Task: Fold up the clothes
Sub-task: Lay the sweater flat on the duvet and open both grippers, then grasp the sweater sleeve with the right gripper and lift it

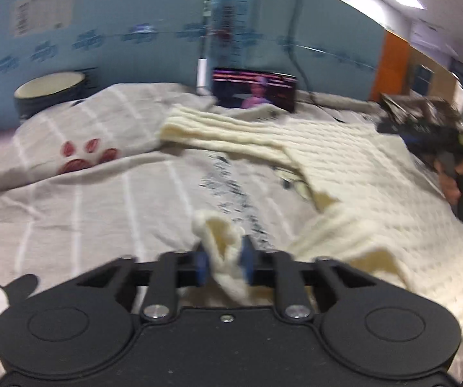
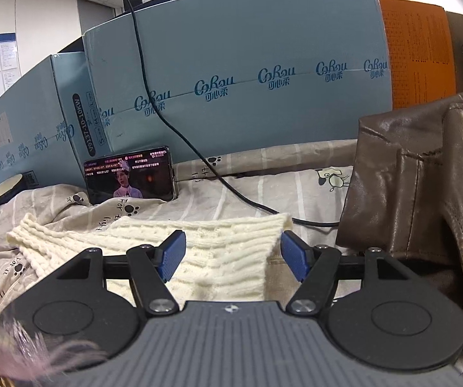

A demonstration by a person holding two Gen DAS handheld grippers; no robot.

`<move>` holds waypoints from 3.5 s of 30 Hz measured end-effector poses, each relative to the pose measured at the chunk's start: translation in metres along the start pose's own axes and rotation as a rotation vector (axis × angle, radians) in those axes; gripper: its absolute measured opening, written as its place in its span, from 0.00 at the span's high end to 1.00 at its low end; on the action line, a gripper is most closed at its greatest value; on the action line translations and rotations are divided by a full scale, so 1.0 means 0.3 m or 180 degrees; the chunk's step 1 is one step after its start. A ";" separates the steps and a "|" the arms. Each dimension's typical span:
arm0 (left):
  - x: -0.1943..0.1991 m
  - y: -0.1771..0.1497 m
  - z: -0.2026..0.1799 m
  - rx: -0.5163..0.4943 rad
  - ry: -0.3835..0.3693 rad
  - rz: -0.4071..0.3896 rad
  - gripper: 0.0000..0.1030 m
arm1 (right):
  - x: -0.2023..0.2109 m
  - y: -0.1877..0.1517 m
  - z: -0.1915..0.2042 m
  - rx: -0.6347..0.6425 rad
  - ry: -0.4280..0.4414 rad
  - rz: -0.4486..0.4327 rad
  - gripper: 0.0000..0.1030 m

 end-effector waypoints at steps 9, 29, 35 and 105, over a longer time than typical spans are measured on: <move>0.047 0.140 0.022 -0.0134 0.0272 -0.0610 0.86 | 0.006 -0.003 -0.002 -0.0006 -0.0002 -0.0005 0.40; 0.023 0.013 -0.138 -0.0692 0.0041 -0.0485 0.25 | 0.051 0.000 0.049 0.0283 -0.0022 0.0019 0.21; -0.027 -0.029 -0.142 -0.0990 0.0157 -0.0270 0.19 | 0.215 -0.041 0.096 0.0568 0.0124 -0.0085 0.19; -0.128 0.122 -0.377 -0.1227 -0.1223 -0.0487 0.70 | 0.344 0.034 0.210 0.0880 0.1132 -0.0671 0.85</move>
Point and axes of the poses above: each gripper's, at about its wrist camera, not at the fingertips, and x roughly against the way its jaws point, z to its left, y to its top, the point moved 4 cm from there along -x, roughly the way its jaws point, and after that the axes turned 14 degrees about x, right-handed, at the moved point
